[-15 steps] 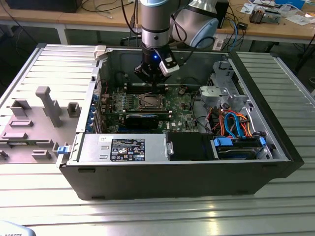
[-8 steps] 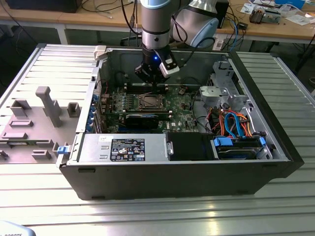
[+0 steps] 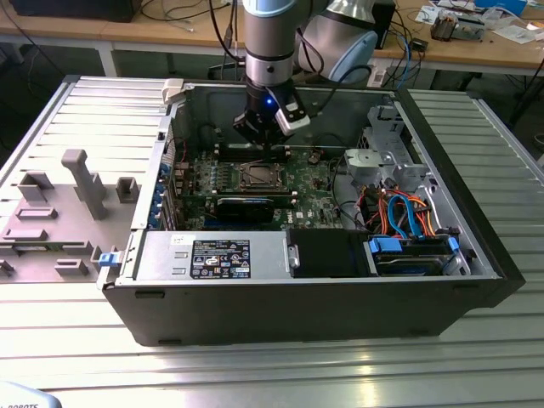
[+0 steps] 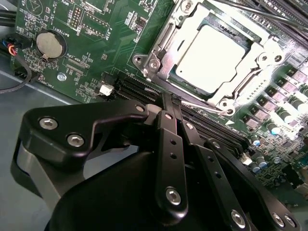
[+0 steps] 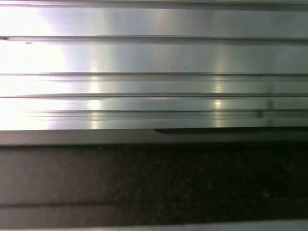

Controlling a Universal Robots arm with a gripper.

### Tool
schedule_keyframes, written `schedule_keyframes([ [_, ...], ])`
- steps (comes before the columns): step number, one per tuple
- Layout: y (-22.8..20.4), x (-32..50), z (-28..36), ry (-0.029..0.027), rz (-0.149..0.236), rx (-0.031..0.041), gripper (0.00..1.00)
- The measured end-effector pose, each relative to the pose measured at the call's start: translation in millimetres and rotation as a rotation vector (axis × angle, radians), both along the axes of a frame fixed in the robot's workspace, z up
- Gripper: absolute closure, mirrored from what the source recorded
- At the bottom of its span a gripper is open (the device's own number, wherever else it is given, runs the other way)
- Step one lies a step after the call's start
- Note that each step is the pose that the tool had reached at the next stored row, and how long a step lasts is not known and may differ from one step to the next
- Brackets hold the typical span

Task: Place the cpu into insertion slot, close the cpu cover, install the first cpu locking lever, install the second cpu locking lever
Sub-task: 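Install the first cpu locking lever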

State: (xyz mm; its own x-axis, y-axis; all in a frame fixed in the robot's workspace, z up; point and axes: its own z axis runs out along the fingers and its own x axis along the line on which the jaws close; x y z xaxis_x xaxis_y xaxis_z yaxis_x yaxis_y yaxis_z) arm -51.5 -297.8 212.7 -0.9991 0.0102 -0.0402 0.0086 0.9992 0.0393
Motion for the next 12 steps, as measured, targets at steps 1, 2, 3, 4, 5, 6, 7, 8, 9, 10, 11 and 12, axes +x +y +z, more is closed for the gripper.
schedule_keyframes([
  [1,0.0,0.3,-0.3,-0.0001,0.000,-0.0002,0.89],
  [2,0.0,0.7,-0.9,0.0001,0.000,-0.0008,0.89],
  [3,0.0,1.0,-1.0,0.0002,0.000,-0.0015,0.89],
  [4,0.0,1.3,-1.3,0.0001,0.000,-0.0019,0.89],
  [5,0.0,1.8,-1.8,0.0000,-0.001,-0.0024,0.89],
  [6,0.0,2.0,-2.1,-0.0001,-0.001,-0.0027,0.89],
  [7,0.0,2.1,-2.3,-0.0001,-0.001,-0.0030,0.89],
  [8,0.0,2.1,-2.6,-0.0001,-0.001,-0.0034,0.89],
  [9,0.0,2.1,-3.0,0.0000,-0.001,-0.0037,0.89],
  [10,0.0,2.2,-3.4,0.0000,-0.001,-0.0038,0.89],
  [11,0.0,2.3,-3.9,0.0000,-0.001,-0.0039,0.89],
  [12,0.0,2.4,-4.5,0.0000,-0.001,-0.0040,0.89],
])
